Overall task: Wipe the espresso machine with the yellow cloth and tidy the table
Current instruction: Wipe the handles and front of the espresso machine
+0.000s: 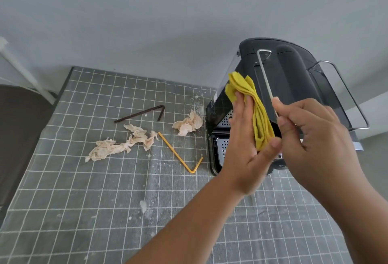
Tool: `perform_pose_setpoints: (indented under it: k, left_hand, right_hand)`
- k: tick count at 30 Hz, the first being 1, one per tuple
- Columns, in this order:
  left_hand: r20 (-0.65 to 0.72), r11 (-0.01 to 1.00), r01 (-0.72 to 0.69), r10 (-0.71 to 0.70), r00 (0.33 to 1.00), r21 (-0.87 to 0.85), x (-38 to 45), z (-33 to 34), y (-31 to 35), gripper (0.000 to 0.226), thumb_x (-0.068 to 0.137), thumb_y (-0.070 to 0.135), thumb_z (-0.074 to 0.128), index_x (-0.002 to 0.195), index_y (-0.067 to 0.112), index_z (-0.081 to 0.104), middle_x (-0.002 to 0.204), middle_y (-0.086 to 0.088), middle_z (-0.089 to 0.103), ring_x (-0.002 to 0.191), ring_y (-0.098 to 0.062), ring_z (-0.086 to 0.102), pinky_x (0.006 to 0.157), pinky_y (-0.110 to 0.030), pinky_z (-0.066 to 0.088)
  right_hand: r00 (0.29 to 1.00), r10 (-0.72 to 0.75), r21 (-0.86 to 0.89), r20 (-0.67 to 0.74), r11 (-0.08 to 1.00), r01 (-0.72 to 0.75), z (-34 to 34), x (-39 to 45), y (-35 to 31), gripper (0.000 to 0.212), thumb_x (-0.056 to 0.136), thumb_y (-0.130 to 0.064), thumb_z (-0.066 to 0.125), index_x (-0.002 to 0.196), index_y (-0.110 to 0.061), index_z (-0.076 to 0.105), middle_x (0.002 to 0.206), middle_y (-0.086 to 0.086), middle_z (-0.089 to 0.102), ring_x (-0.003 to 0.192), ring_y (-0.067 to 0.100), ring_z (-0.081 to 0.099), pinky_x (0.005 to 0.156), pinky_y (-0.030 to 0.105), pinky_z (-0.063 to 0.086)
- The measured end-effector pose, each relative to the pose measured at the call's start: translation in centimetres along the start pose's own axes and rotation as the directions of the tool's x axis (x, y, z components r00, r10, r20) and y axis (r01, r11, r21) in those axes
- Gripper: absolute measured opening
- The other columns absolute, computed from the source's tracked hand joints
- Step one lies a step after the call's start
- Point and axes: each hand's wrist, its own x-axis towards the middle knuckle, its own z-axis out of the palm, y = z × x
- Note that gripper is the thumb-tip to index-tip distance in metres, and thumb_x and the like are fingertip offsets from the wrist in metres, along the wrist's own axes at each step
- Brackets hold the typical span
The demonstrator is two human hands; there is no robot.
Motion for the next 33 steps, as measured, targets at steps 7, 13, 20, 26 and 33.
perform_pose_setpoints:
  k: [7,13,20,26,33]
  left_hand:
    - [-0.062,0.982,0.004,-0.016,0.998,-0.187,-5.6,0.6,-2.2,0.06,0.096,0.005,0.046,0.152,0.006,0.023,0.163,-0.007,0.019,0.152,-0.024,0.011,0.122,-0.05,0.015]
    - [-0.354,0.838,0.449,-0.54,0.764,-0.308,-6.3,-3.5,-5.8,0.03,0.102,0.027,0.047,0.125,0.013,0.061,0.091,0.019,0.072,0.088,-0.009,0.066,0.074,-0.018,0.05]
    - [-0.369,0.855,0.514,-0.456,0.81,0.072,-2.7,-4.2,-10.4,0.045,0.104,0.029,0.042,0.147,0.019,0.04,0.085,0.016,0.059,0.073,0.018,0.057,0.07,-0.004,0.042]
    - [-0.175,0.772,0.515,-0.486,0.856,0.372,-4.3,-1.0,-12.8,0.061,0.103,0.036,0.037,0.157,0.02,0.012,0.118,-0.02,0.064,0.067,-0.005,0.061,0.057,-0.01,0.042]
    - [0.131,0.674,0.171,-0.373,0.919,0.719,-11.2,-1.9,-12.9,0.065,0.101,0.041,0.026,0.156,0.015,0.006,0.162,0.003,-0.014,0.151,-0.018,0.006,0.107,-0.018,0.034]
  right_hand:
    - [1.0,-0.009,-0.003,0.009,1.0,0.009,0.0,0.2,0.0,0.034,0.092,-0.014,0.047,0.12,-0.01,0.065,0.086,-0.004,0.057,0.078,0.021,0.046,0.068,0.01,0.03]
    - [1.0,-0.019,0.03,0.004,0.999,0.019,0.0,0.1,0.1,0.033,0.093,-0.013,0.046,0.12,-0.01,0.065,0.084,-0.002,0.058,0.078,0.023,0.046,0.069,0.01,0.032]
    - [0.999,-0.037,0.069,-0.014,0.997,0.038,0.3,0.1,0.5,0.032,0.094,-0.011,0.048,0.12,-0.01,0.065,0.085,-0.001,0.057,0.078,0.024,0.047,0.068,0.021,0.034]
    - [0.998,-0.055,0.084,-0.034,0.995,0.058,0.3,0.0,0.9,0.031,0.094,-0.008,0.048,0.12,-0.008,0.065,0.085,0.0,0.057,0.077,0.025,0.048,0.074,0.026,0.035]
    - [0.997,-0.074,0.115,-0.037,0.99,0.078,0.6,0.0,1.2,0.032,0.093,-0.008,0.048,0.121,-0.006,0.065,0.085,0.001,0.058,0.077,0.026,0.048,0.073,0.027,0.037]
